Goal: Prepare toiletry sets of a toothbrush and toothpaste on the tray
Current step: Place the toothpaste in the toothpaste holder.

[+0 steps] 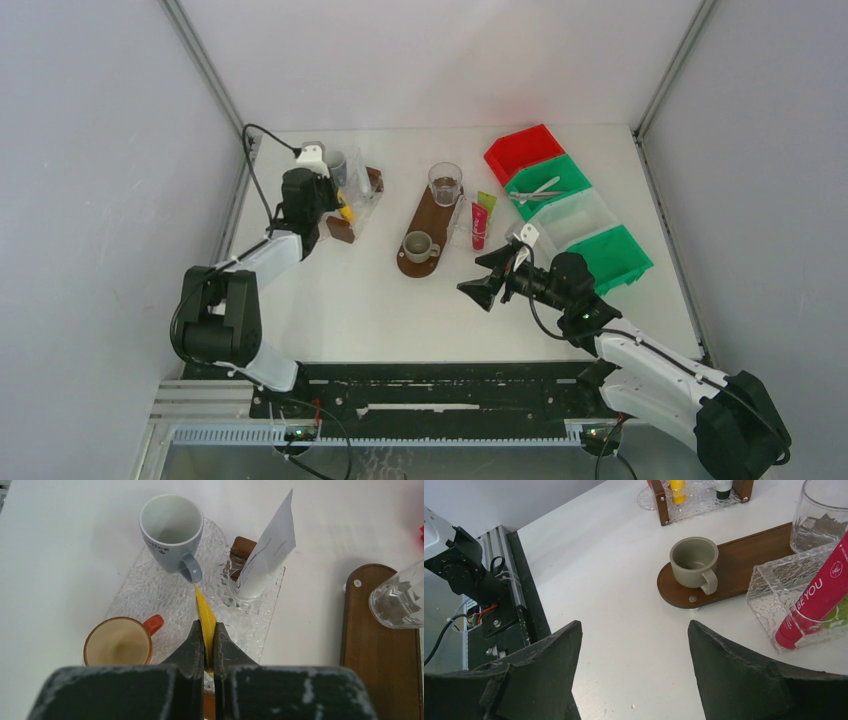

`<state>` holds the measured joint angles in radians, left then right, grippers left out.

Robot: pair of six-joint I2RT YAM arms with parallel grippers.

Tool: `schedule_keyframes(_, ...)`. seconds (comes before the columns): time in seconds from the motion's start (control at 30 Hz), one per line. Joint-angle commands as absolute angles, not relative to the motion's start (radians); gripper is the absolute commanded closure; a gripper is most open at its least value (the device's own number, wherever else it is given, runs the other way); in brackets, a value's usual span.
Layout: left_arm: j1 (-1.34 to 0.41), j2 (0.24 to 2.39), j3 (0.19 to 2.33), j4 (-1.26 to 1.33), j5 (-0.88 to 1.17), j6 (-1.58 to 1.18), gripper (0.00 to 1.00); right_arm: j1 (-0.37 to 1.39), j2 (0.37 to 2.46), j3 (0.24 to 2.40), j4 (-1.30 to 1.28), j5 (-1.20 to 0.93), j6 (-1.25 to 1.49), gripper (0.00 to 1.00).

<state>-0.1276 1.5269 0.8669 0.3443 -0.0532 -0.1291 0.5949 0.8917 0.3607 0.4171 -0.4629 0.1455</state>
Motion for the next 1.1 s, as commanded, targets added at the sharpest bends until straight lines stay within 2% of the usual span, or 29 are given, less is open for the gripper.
schedule_keyframes(0.0, -0.122, 1.555, 0.953, 0.342, -0.044, -0.107, 0.98, 0.588, 0.888, 0.357, 0.471, -0.475, 0.165, 0.16)
schedule_keyframes(0.1, -0.123, 1.567, 0.973, 0.309, -0.041, -0.106, 0.95, 0.586, 0.888, 0.356, 0.472, -0.476, 0.166, 0.16)
schedule_keyframes(0.57, -0.123, 1.537, 0.967, 0.275, -0.044, -0.146, 0.63, 0.580, 0.879, 0.353, 0.474, -0.480, 0.171, 0.16)
schedule_keyframes(0.87, -0.124, 1.401, 0.927, 0.272, -0.056, -0.192, 0.41, 0.577, 0.870, 0.349, 0.475, -0.485, 0.174, 0.16)
schedule_keyframes(1.07, -0.124, 1.272, 0.869, 0.302, -0.035, -0.225, 0.32, 0.574, 0.858, 0.347, 0.474, -0.489, 0.177, 0.16)
